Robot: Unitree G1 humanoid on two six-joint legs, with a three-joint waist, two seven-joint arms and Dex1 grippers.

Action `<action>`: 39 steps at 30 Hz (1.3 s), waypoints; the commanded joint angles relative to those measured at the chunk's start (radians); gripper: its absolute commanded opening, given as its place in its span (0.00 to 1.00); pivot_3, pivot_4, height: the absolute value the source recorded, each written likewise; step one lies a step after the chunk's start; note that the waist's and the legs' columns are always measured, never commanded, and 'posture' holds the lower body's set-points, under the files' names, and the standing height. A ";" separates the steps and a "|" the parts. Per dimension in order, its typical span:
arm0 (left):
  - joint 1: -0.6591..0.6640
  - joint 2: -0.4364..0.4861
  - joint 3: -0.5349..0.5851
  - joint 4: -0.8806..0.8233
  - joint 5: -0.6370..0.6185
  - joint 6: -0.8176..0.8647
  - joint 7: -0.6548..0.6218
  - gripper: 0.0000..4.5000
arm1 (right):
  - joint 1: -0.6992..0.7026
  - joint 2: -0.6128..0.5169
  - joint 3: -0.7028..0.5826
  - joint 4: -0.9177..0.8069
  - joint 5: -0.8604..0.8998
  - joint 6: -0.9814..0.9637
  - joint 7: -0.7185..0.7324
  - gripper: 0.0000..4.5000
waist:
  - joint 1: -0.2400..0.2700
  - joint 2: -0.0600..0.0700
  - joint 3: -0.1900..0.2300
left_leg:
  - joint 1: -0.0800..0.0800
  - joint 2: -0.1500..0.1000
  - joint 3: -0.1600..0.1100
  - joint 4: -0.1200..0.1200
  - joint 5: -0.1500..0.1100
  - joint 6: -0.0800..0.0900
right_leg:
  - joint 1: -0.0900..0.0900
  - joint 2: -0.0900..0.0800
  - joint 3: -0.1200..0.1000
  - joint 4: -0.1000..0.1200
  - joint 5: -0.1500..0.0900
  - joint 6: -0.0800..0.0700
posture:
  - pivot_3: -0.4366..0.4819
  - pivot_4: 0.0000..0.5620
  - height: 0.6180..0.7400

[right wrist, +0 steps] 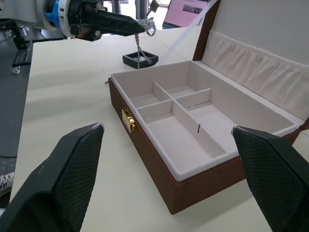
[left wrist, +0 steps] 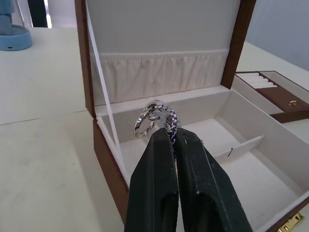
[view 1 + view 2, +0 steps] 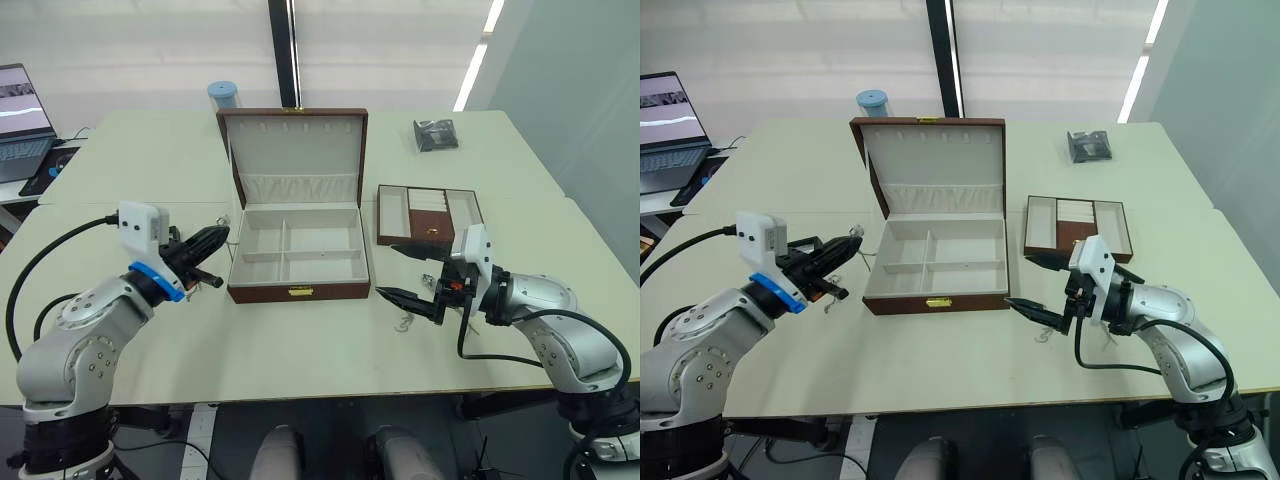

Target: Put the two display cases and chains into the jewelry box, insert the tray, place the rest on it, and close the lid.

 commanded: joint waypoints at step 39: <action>-0.346 -0.059 -0.213 0.530 0.259 -0.235 -0.232 0.70 | 0.118 0.004 -0.035 -0.155 -0.001 -0.009 -0.167 1.00 | 0.001 0.000 0.000 | -0.001 0.000 0.000 0.000 0.000 0.000 | 0.000 0.006 0.000 -0.001 0.000 0.000 | 0.48 0.27 1.00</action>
